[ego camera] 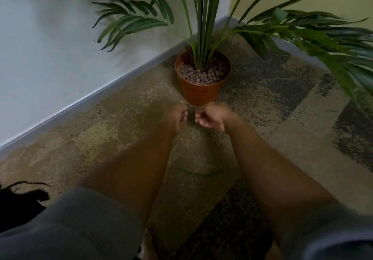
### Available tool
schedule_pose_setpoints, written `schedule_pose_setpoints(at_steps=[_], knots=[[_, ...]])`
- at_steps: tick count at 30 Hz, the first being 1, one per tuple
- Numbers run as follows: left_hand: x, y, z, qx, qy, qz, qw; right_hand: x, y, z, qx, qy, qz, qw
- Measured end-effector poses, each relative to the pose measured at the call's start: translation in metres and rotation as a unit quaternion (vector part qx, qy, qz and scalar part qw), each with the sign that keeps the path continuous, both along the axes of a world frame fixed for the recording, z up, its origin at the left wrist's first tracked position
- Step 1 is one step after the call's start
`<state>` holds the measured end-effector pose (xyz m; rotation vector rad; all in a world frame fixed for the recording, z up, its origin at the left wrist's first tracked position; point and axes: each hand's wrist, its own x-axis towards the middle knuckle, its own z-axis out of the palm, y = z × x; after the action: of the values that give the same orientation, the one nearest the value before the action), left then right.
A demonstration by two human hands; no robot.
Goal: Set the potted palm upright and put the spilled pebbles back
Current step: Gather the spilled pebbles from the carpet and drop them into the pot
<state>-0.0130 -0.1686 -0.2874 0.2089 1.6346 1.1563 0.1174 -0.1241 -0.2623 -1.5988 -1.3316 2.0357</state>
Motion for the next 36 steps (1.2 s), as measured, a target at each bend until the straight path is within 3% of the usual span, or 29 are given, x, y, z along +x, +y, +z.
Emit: schedule_pose_setpoints(at_steps=[2, 7, 9, 12, 17, 28, 30, 32, 34, 36], knots=[[0.002, -0.011, -0.019, -0.045, 0.090, -0.115, 0.988, 0.002, -0.011, -0.023, 0.039, -0.094, 0.075, 0.992], [0.010, -0.031, -0.046, -0.057, 0.223, -0.354, 0.906, 0.010, -0.034, -0.060, 0.105, -0.223, 0.287, 0.925], [0.014, -0.039, -0.057, -0.052, 0.256, -0.401, 0.878, 0.013, -0.040, -0.069, 0.117, -0.251, 0.368, 0.887], [0.019, -0.050, -0.065, -0.036, 0.294, -0.403, 0.866, 0.015, -0.045, -0.080, 0.138, -0.284, 0.473, 0.822], [0.027, -0.047, -0.067, -0.019, 0.394, -0.456, 0.798, 0.017, -0.050, -0.088, 0.154, -0.277, 0.495, 0.809], [0.027, -0.047, -0.068, -0.012, 0.436, -0.557, 0.706, 0.018, -0.048, -0.099, 0.144, -0.300, 0.505, 0.796], [0.026, -0.048, -0.071, -0.014, 0.431, -0.552, 0.714, 0.021, -0.046, -0.093, 0.132, -0.300, 0.501, 0.801], [0.023, -0.047, -0.072, -0.016, 0.402, -0.526, 0.749, 0.026, -0.040, -0.085, 0.124, -0.296, 0.508, 0.800], [0.021, -0.045, -0.073, -0.044, 0.375, -0.464, 0.801, 0.032, -0.033, -0.076, 0.125, -0.299, 0.497, 0.805], [0.018, -0.039, -0.076, -0.084, 0.298, -0.346, 0.886, 0.037, -0.026, -0.070, 0.125, -0.295, 0.441, 0.839]])
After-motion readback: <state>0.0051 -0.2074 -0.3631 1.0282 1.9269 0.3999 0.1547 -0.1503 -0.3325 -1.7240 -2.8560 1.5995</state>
